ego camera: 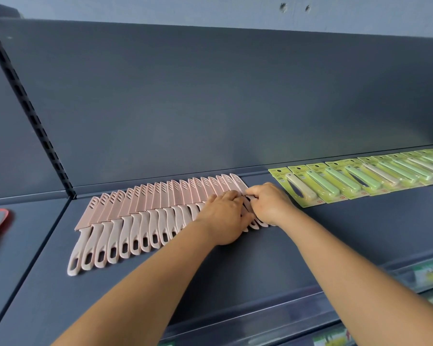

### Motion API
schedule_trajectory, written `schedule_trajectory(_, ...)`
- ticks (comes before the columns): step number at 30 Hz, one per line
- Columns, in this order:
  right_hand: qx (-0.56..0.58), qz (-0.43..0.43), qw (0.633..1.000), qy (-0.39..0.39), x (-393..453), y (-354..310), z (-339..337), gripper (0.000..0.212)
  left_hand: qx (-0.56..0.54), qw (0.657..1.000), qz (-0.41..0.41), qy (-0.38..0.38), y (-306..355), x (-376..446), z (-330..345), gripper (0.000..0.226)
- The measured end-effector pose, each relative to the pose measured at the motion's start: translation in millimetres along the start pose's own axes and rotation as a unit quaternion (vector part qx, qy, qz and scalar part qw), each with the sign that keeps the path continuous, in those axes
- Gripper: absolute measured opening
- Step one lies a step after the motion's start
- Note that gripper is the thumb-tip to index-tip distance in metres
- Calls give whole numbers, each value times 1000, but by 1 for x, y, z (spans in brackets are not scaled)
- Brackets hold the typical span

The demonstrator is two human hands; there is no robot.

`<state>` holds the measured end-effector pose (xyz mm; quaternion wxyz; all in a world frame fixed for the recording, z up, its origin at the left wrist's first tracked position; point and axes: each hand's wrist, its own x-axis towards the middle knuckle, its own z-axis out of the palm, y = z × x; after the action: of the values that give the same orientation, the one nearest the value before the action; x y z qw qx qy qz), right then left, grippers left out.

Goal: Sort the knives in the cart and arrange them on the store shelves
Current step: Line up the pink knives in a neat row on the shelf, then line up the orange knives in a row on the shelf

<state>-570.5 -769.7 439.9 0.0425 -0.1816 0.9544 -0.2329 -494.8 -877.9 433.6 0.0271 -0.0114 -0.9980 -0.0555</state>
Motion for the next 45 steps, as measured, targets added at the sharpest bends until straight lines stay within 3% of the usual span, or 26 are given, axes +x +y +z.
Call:
schedule_trajectory(12, -6, -30, 1000, -3, -3, 0, -3, 39, -9, 1000, -17, -11, 5, -3, -8, 54)
schedule_trajectory(21, -98, -159, 979, 87, -39, -29, -8, 47, 33, 989, -70, 125, -17, -51, -33, 48)
schedule_trajectory(27, -78, -249, 963, 63, -83, -86, 13, 48, 24, 976, -134, 171, -54, -132, -51, 50)
schedule_trajectory(34, -53, -317, 947, 9, -149, -179, 61, 43, 37, 962, -212, 168, -115, -247, -63, 46)
schedule_trajectory(42, -36, -352, 935, -25, -223, -286, 120, 45, 39, 954, -237, 179, -189, -364, -67, 49)
schedule_trajectory(45, -22, -359, 933, -22, -242, -319, 136, 35, 41, 950, -240, 195, -215, -397, -68, 47)
